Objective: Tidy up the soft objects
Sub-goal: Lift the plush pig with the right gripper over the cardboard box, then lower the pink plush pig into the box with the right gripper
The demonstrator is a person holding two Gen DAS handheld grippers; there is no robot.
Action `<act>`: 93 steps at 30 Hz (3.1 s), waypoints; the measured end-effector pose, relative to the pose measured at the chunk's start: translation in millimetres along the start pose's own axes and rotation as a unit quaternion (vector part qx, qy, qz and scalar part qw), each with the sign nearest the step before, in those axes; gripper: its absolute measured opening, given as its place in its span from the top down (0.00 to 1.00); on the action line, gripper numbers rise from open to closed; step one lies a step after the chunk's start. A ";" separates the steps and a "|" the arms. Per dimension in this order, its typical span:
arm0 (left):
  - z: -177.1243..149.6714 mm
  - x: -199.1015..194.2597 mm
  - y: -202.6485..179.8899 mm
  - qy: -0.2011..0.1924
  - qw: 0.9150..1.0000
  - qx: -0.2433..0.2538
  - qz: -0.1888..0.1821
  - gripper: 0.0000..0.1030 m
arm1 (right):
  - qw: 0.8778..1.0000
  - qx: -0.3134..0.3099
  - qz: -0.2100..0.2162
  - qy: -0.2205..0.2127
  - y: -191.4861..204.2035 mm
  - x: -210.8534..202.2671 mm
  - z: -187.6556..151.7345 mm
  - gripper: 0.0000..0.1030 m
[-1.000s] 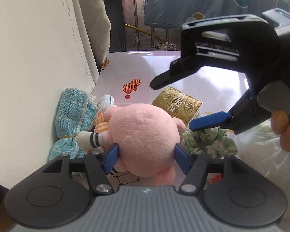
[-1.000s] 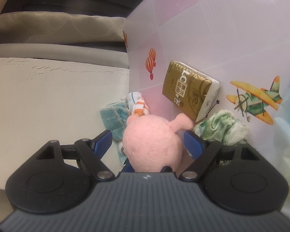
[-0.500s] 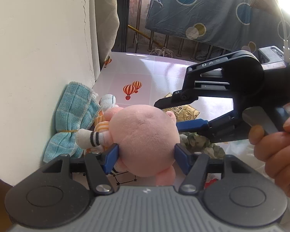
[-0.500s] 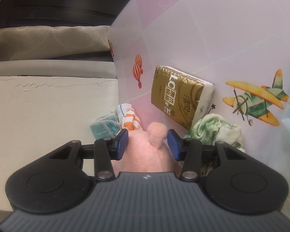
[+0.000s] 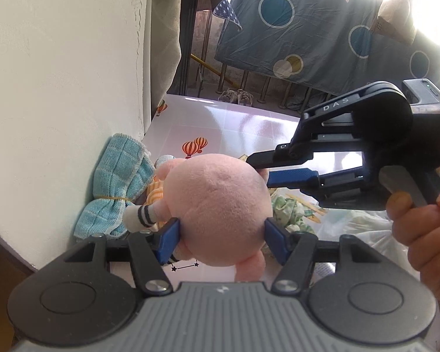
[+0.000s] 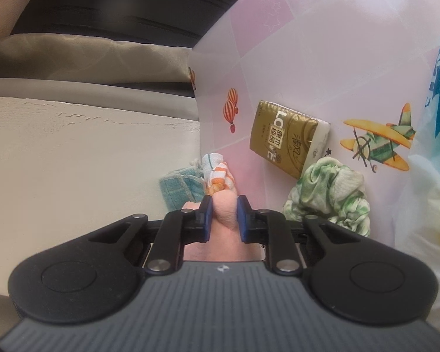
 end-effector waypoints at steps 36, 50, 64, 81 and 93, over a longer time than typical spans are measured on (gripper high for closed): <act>-29.3 -100.1 -190.1 -0.062 0.976 0.132 -0.163 0.32 | 0.917 0.016 -0.051 -0.396 -130.2 -504.7 -133.8 0.85; -29.1 -94.0 -163.1 -0.053 0.981 0.117 -0.144 0.32 | 0.878 0.141 -0.193 -0.415 -253.2 -463.5 -84.7 0.85; -28.0 -88.7 -155.1 -0.047 0.983 0.105 -0.143 0.33 | 0.900 0.189 -0.137 -0.368 -250.1 -391.8 -27.7 0.85; -30.8 -88.7 -154.5 -0.043 0.984 0.103 -0.142 0.33 | 0.894 0.106 -0.218 -0.377 -211.8 -420.8 -28.5 0.58; -30.5 -78.1 -160.7 -0.032 0.985 0.105 -0.129 0.33 | 0.846 -0.057 -0.468 -0.248 -214.3 -374.8 -7.9 0.25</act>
Point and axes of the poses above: each gripper's, at about its wrist camera, not at the fingertips, and x roughly the way its jaws point, y to its left, z to its top, the point moved 6 cm from there along x, roughly the way its jaws point, and after that the axes turned 10 degrees about y, right-handed, at the moved point
